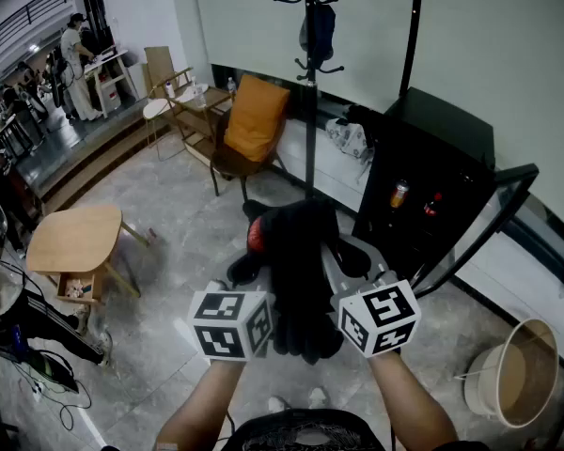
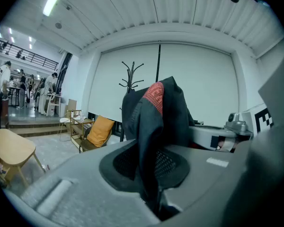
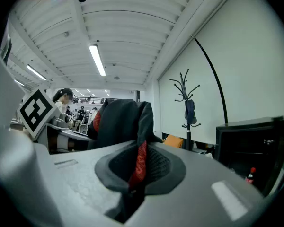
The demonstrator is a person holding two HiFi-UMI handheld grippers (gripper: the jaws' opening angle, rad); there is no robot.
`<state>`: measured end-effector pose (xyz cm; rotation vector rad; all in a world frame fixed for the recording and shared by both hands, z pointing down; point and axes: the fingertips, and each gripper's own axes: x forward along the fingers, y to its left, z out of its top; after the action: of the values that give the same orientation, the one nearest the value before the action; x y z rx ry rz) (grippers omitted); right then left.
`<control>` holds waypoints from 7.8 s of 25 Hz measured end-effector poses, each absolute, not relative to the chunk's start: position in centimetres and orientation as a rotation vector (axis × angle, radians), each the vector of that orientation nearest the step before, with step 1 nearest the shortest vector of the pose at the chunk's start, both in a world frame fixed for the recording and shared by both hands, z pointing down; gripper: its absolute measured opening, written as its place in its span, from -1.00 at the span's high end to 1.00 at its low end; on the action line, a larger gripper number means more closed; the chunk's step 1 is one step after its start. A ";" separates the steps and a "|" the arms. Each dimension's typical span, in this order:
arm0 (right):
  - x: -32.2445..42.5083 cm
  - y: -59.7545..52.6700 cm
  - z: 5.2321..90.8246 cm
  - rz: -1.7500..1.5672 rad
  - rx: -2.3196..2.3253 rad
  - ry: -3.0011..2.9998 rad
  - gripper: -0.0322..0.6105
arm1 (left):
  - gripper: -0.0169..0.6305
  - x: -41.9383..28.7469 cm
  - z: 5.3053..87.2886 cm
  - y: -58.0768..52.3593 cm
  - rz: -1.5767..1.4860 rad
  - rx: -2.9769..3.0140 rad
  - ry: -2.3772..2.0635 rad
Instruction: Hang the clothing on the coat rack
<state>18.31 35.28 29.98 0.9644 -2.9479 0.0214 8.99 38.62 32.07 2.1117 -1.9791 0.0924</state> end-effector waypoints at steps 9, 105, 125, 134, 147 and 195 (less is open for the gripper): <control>16.5 35.6 30.1 0.027 1.043 -2.928 0.80 | 0.85 7.4 31.6 38.7 0.085 2.182 -1.923; -1.1 -8.0 32.9 0.051 1.371 -2.756 0.81 | 0.85 -10.7 34.5 -9.8 0.142 2.398 -1.563; 0.2 -18.0 33.4 0.050 1.320 -2.829 0.81 | 0.85 -9.4 34.6 -19.6 0.242 2.421 -1.647; 0.6 -22.3 33.4 0.062 1.279 -2.855 0.81 | 0.85 -8.9 34.2 -24.1 0.273 2.413 -1.679; 0.7 -26.3 33.2 0.047 1.182 -2.890 0.81 | 0.85 -8.6 34.1 -27.9 0.302 2.372 -1.734; -3.0 -37.7 35.0 0.130 1.561 -2.680 0.81 | 0.85 -11.9 35.2 -39.1 0.275 2.594 -1.382</control>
<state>-3.03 -37.73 35.00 1.5614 -2.6798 0.1298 -11.85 -39.13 35.15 2.5944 -1.3822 0.2750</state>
